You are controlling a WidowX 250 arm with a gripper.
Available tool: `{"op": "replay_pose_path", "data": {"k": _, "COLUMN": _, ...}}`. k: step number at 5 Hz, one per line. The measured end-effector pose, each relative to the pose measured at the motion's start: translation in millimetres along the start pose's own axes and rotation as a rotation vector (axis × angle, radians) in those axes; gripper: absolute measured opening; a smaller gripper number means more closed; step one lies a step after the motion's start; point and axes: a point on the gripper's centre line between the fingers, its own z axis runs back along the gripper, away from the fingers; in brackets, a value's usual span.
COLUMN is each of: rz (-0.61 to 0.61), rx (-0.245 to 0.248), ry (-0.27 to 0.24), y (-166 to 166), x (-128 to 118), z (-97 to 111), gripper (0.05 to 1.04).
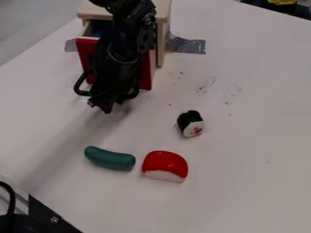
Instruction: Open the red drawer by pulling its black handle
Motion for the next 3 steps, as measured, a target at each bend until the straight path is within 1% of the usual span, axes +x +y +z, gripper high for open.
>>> {"op": "replay_pose_path", "data": {"k": 1, "rz": 0.008, "rx": 0.007, "ry": 0.015, "y": 10, "x": -4, "z": 1, "gripper": 0.37}}
{"op": "replay_pose_path", "data": {"k": 2, "rz": 0.003, "rx": 0.015, "ry": 0.018, "y": 20, "x": -5, "z": 2, "gripper": 0.398}}
{"op": "replay_pose_path", "data": {"k": 3, "rz": -0.044, "rx": 0.03, "ry": 0.021, "y": 23, "x": -5, "z": 4, "gripper": 0.718}}
